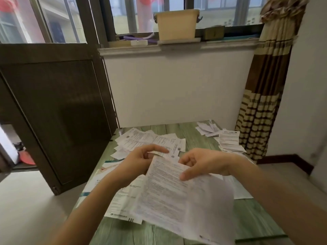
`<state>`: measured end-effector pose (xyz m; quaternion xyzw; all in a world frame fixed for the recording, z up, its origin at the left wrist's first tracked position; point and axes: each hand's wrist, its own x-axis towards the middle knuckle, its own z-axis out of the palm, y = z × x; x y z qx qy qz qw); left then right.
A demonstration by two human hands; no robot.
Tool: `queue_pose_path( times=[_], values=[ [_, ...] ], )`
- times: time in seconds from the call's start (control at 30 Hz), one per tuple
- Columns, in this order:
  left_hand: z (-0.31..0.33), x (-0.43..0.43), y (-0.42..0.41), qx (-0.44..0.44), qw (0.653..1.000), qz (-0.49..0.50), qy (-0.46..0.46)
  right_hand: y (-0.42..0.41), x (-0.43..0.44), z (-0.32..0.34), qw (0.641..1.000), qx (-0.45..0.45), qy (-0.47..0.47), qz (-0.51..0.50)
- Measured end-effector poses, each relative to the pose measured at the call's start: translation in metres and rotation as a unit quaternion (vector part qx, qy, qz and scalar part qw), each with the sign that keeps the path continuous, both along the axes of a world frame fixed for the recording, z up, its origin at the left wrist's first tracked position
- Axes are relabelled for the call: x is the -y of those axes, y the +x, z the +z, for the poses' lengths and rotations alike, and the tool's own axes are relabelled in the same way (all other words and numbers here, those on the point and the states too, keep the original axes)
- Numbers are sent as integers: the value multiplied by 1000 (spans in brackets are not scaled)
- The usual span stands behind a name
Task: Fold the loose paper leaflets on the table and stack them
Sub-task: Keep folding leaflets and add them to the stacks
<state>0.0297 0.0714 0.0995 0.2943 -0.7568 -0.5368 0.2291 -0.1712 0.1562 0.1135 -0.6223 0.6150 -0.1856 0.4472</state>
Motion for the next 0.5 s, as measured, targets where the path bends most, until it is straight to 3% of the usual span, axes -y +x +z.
queue_pose_path(
  times=[0.13, 0.23, 0.27, 0.33, 0.4, 0.5],
  values=[
    [-13, 1, 13, -69, 983, 57, 159, -4, -2, -15, 981, 144, -66, -116],
    [-23, -10, 21, -163, 928, 35, 333, -10, -3, -31, 941, 229, -122, -218],
    [-27, -14, 20, -169, 920, 32, 352, -10, -3, -35, 930, 244, -132, -242],
    [-32, -24, 14, -126, 947, 53, 291, -6, -2, -43, 916, 262, -137, -272],
    [-34, -34, 6, -71, 979, 103, 163, -1, -3, -48, 910, 265, -143, -286],
    [-38, -38, 3, -58, 981, 162, 93, 6, -4, -51, 907, 263, -149, -293]
  ],
)
